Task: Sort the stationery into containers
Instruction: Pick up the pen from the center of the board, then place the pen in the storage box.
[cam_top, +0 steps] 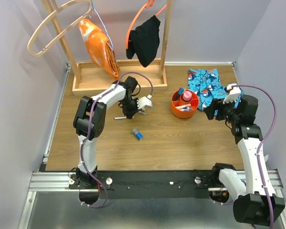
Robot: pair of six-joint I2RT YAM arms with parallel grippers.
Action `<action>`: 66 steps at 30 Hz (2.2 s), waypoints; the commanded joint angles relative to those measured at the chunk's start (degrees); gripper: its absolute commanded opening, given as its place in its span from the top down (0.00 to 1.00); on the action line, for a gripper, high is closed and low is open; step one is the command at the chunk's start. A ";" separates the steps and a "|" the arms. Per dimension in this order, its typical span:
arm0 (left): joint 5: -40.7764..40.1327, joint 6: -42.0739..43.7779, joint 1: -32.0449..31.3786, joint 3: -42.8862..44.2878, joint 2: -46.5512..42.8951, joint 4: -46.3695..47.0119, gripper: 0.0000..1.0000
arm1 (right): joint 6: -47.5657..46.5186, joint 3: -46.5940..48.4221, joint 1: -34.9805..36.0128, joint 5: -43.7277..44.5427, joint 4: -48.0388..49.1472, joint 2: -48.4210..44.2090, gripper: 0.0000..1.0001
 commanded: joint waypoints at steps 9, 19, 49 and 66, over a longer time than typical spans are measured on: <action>43.87 2.19 -3.96 34.17 -1.59 -12.36 1.00 | 0.58 -1.31 -0.27 0.32 -0.09 -0.35 0.24; 56.13 -82.81 -9.67 12.26 6.29 105.12 1.00 | 0.05 1.06 -0.27 0.23 -0.62 2.37 0.25; 58.67 -80.52 -9.94 20.63 25.11 108.83 0.82 | -2.85 7.39 -0.27 1.20 -1.94 12.57 0.25; 59.03 -72.44 -6.87 12.99 7.22 95.66 0.42 | -1.79 6.69 -0.27 -0.47 0.96 8.89 0.25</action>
